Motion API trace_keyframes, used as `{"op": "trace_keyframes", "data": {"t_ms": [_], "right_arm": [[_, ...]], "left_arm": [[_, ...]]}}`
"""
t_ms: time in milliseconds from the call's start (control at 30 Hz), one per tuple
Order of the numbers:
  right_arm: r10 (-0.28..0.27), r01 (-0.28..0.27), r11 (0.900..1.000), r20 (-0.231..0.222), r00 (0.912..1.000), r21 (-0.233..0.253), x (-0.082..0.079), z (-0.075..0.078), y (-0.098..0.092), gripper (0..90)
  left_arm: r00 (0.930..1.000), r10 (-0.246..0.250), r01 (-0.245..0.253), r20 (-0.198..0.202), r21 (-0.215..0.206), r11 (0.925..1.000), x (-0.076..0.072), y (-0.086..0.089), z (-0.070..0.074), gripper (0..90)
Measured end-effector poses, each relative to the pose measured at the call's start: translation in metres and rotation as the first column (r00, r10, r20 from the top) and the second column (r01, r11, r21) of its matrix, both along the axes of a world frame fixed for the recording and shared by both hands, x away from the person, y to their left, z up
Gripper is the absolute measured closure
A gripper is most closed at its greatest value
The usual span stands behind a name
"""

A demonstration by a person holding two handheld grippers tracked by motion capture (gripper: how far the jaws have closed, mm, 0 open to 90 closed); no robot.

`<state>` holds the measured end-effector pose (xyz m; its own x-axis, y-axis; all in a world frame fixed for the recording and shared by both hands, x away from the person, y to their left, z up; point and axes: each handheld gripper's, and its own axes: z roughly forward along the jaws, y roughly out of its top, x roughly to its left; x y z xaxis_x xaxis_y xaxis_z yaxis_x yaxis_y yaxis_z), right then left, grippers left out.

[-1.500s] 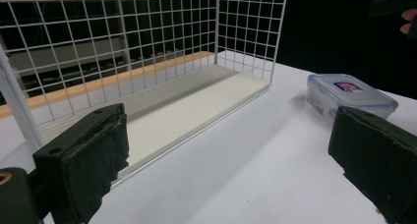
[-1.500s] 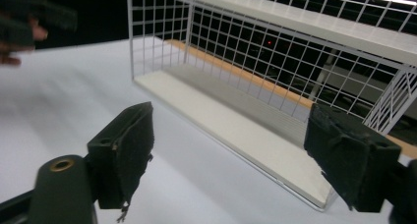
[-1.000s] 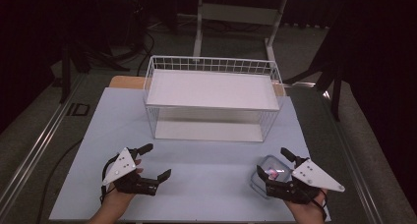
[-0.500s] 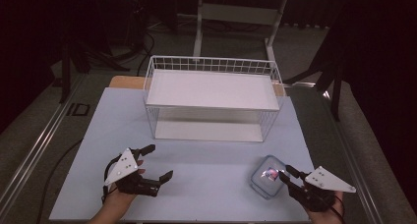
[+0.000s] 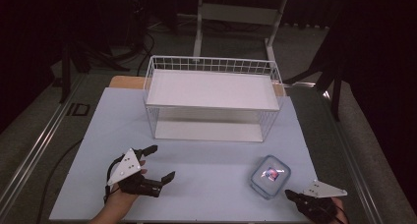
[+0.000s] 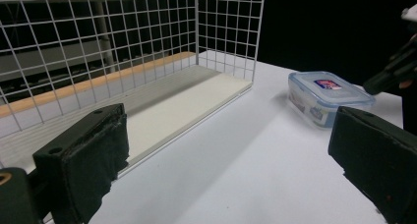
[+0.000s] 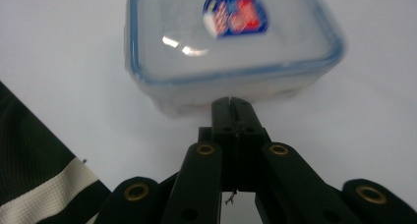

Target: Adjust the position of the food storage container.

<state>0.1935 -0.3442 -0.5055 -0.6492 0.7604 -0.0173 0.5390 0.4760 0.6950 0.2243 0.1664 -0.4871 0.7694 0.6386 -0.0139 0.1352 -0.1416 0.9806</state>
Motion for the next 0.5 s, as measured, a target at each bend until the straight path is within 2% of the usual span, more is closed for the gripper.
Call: {"op": "trace_keyframes", "data": {"t_ms": [100,200,300,333,500], "right_arm": [[0.014,-0.015,1.0,-0.024,0.9996,-0.013,0.005,-0.009,0.004,90.0],[0.037,-0.037,0.999,-0.03,0.9989,-0.011,0.011,-0.012,0.009,90.0],[0.039,-0.039,0.999,-0.032,0.9987,-0.006,0.012,-0.012,0.011,90.0],[0.066,-0.066,0.998,-0.029,0.9974,-0.006,0.019,-0.011,0.017,90.0],[0.105,-0.106,0.994,-0.033,0.9939,-0.004,0.027,-0.011,0.028,90.0]], "left_arm": [[1.0,-0.002,0.002,-0.001,0.001,1.0,0.0,0.0,0.0,2.8],[1.0,-0.001,0.001,0.002,0.003,1.0,0.0,0.0,0.0,2.8],[1.0,0.0,0.0,0.002,0.002,1.0,0.0,0.0,0.0,2.8],[1.0,0.0,0.0,0.002,0.003,1.0,0.0,0.0,0.0,2.8],[1.0,-0.001,0.001,0.002,0.004,1.0,0.0,-0.001,0.0,2.8]]}}
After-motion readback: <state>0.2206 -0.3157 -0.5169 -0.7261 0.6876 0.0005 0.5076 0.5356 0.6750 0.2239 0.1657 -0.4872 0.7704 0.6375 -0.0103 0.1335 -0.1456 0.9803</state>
